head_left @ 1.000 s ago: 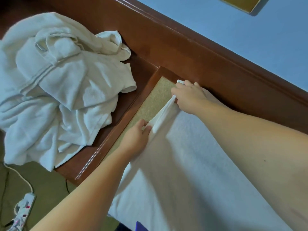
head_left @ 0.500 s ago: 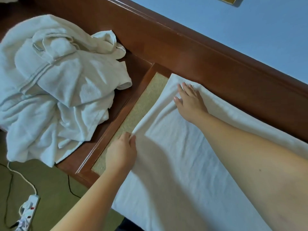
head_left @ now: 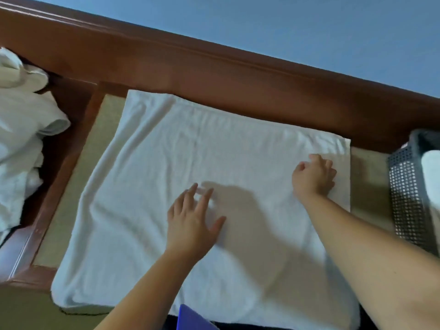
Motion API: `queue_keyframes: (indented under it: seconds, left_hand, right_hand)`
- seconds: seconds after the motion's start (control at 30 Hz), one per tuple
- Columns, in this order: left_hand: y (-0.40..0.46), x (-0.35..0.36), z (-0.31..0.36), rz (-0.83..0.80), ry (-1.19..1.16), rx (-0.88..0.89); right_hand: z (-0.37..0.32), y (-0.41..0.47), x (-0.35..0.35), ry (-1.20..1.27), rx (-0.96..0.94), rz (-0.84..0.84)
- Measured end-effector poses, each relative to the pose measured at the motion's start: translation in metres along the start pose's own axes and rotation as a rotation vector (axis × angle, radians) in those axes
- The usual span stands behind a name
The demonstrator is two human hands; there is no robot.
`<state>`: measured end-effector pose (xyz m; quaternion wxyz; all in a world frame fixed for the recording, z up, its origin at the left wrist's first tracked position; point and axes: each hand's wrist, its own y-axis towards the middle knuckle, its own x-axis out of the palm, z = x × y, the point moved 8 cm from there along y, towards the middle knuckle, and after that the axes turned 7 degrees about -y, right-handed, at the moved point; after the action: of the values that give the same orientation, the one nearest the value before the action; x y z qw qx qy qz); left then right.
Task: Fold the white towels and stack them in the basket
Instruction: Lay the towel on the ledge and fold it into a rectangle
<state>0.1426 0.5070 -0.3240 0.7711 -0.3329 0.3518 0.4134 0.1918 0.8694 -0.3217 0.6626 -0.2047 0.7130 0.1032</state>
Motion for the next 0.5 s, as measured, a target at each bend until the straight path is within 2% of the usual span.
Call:
queue_keyframes:
  seconds: [0.13,0.23,0.33,0.5]
  left_hand:
    - [0.001,0.062,0.074,-0.214,0.080,0.112]
    - [-0.001,0.097,0.098,-0.314,0.188,0.104]
    - [-0.001,0.110,0.104,-0.322,0.239,0.069]
    - [0.000,0.115,0.109,-0.301,0.256,0.037]
  right_hand:
    - [0.043,0.034,-0.015,-0.004,0.000,-0.004]
    - [0.071,0.075,-0.009,0.008,0.129,-0.050]
    - [0.095,0.114,0.000,0.013,0.199,-0.100]
    - [0.105,0.147,0.015,0.162,0.108,-0.241]
